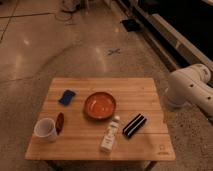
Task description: Move the arm in a circular motion
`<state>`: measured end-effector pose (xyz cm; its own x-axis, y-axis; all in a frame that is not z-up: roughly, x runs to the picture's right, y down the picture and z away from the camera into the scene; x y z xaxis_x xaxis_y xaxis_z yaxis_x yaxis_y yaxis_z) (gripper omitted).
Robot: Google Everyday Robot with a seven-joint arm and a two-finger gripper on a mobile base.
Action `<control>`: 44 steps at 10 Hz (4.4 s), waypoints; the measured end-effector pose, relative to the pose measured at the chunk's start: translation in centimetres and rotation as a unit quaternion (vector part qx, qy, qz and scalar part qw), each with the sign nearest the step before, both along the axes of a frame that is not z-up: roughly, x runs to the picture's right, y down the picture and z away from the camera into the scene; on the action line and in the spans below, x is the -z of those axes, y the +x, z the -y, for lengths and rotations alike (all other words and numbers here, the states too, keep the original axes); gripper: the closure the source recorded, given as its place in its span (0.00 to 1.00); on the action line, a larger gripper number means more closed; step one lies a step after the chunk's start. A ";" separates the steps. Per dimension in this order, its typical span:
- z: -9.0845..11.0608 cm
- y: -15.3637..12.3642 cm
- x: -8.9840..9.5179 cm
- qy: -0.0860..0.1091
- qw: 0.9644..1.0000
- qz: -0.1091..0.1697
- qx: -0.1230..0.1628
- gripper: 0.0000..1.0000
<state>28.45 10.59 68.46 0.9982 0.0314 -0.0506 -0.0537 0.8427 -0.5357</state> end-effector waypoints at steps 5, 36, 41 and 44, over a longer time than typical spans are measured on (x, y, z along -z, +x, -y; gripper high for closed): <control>0.0 0.0 0.0 0.000 1.000 0.000 0.000 0.35; -2.5 -17.6 5.2 -0.019 0.947 0.252 0.198 0.35; 3.0 -4.0 -2.7 -0.024 0.990 0.119 0.077 0.35; 9.2 -6.6 -7.0 0.002 0.993 0.096 0.070 0.35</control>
